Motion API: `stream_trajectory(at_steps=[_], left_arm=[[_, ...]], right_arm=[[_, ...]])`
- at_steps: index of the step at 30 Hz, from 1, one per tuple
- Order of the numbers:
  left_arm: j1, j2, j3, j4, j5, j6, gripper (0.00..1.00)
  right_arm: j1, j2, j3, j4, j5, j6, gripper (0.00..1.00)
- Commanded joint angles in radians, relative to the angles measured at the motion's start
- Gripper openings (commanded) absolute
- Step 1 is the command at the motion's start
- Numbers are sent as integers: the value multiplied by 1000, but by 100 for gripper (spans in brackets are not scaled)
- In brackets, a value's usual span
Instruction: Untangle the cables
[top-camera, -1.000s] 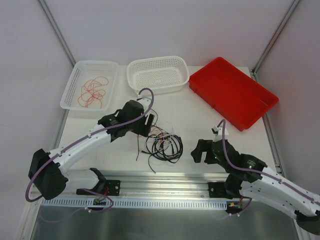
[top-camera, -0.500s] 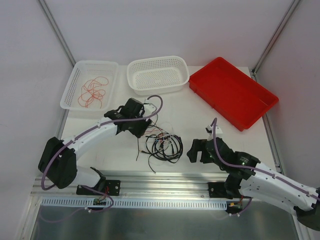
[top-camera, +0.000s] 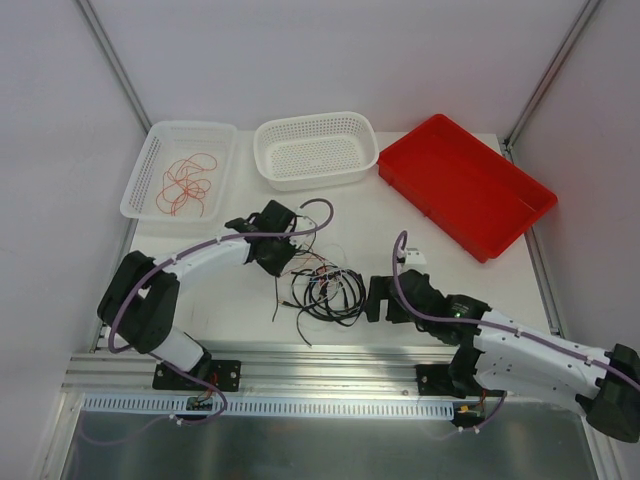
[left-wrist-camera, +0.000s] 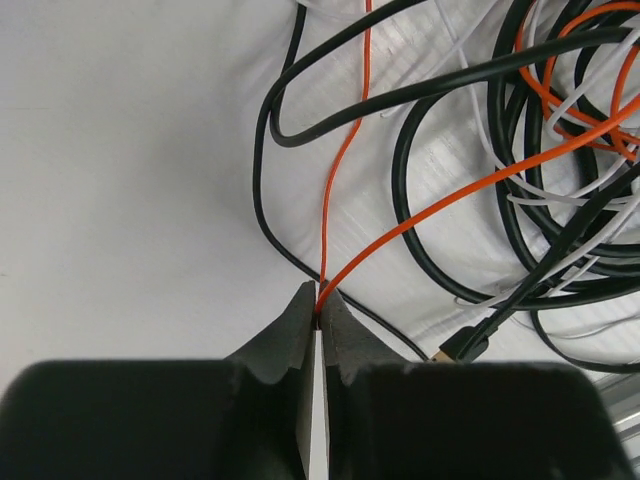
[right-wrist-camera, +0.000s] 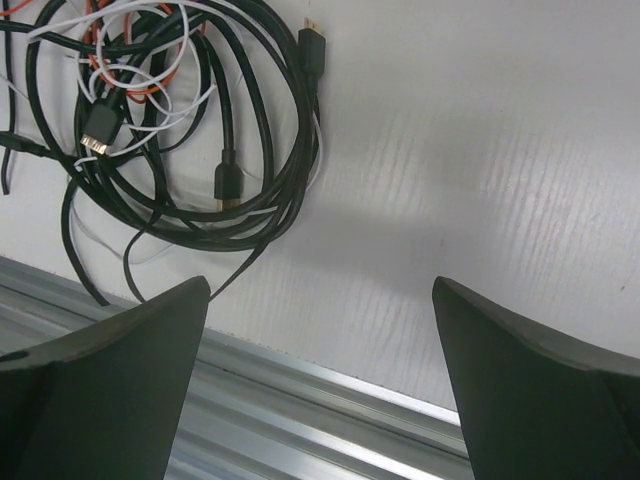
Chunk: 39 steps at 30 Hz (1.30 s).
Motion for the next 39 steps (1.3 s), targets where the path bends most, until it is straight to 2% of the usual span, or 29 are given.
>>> stream_trajectory(at_steps=[1, 7, 9, 16, 24, 27, 30, 31, 34, 37, 39], left_arm=[[7, -81, 27, 11, -11, -21, 0], [7, -306, 1, 11, -46, -100, 0], [7, -365, 12, 1, -103, -127, 0], [7, -555, 152, -90, -95, -226, 0], [7, -618, 382, -194, -86, -289, 0], [8, -627, 460, -223, -123, -298, 0], [7, -629, 524, -245, -204, -298, 0], [7, -629, 538, -254, -227, -291, 0], [7, -623, 584, -271, -339, -275, 0], [7, -613, 615, -276, -428, -257, 0], [7, -603, 623, -276, -457, -248, 0]], right_arm=[[5, 84, 48, 84, 21, 61, 99], [5, 216, 94, 113, 50, 123, 99], [5, 262, 130, 115, 58, 118, 99], [5, 457, 215, 147, 33, 111, 81], [-21, 592, 244, 150, 14, 126, 65], [-47, 601, 226, 147, -11, 150, 57], [-76, 575, 198, 132, -29, 170, 38], [-84, 546, 192, 126, -22, 169, 29], [-127, 497, 167, 69, 0, 166, 15], [-183, 407, 134, 11, 27, 150, 4], [-232, 332, 117, -28, 36, 131, 1]])
